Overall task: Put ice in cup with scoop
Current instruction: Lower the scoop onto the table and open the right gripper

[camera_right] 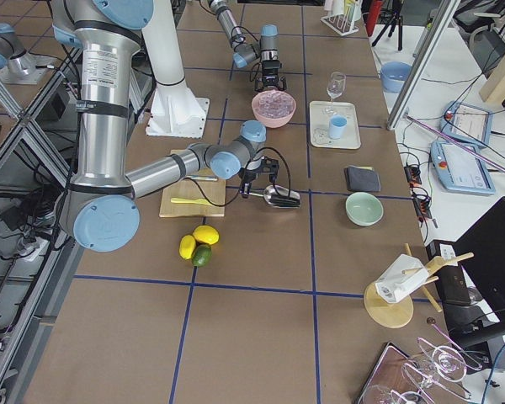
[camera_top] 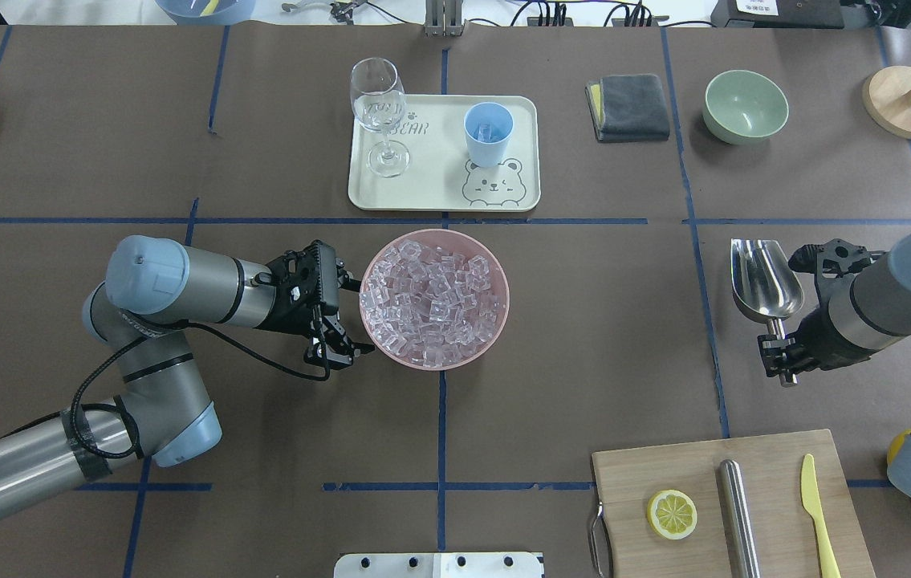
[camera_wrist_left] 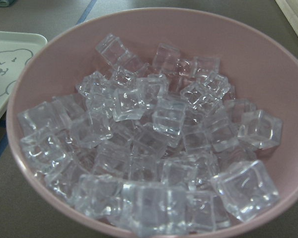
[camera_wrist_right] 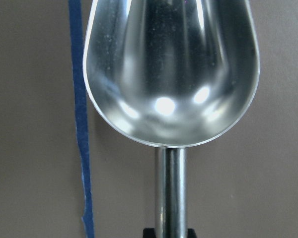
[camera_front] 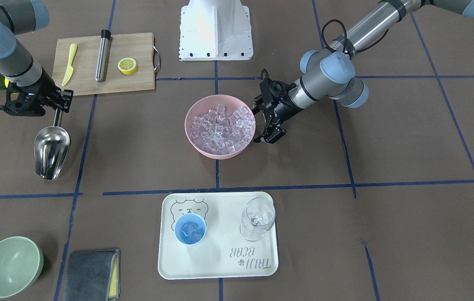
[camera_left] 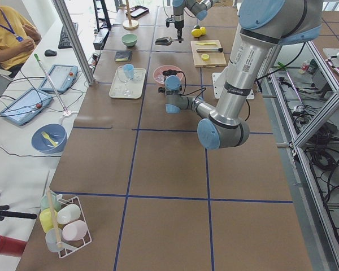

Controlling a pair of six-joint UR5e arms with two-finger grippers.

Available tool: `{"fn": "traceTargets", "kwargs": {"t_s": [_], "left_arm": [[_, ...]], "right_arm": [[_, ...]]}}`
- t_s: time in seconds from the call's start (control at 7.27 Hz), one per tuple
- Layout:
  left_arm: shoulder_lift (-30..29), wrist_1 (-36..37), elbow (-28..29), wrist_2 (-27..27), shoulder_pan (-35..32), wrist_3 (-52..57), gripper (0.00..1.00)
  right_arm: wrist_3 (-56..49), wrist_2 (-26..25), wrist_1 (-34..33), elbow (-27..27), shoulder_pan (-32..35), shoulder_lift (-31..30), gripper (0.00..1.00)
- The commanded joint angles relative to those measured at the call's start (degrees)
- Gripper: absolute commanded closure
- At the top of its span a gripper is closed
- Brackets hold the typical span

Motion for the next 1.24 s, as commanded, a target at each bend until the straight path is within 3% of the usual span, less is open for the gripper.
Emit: {"fn": "traceTargets", "kwargs": {"t_s": [0.0,0.28,0.41,0.55,0.69,0.96,1.1], "left_arm": [[-0.01,0.0,0.02,0.09,0.0,0.0,0.0],[-0.01,0.0,0.02,0.09,0.0,0.0,0.0],[-0.01,0.0,0.02,0.09,0.0,0.0,0.0],[-0.01,0.0,0.02,0.09,0.0,0.0,0.0],[-0.01,0.0,0.02,0.09,0.0,0.0,0.0],[0.08,0.0,-0.07,0.09,0.0,0.0,0.0],[0.08,0.0,-0.07,0.0,-0.09,0.0,0.0]], "right_arm": [[0.17,-0.06,0.78,0.0,-1.42,-0.58,1.0],[2.09,-0.14,0.78,0.0,-2.47,-0.4,1.0],[2.1,-0.23,0.78,-0.08,-2.82,-0.23,0.83],[2.1,-1.1,0.78,0.09,-2.91,-0.05,0.33],[2.1,-1.46,0.78,0.18,-3.09,0.3,0.0],[1.92,-1.46,0.7,0.53,-2.57,2.31,0.0],[0.97,-2.16,0.7,0.62,1.18,3.28,0.0]]}}
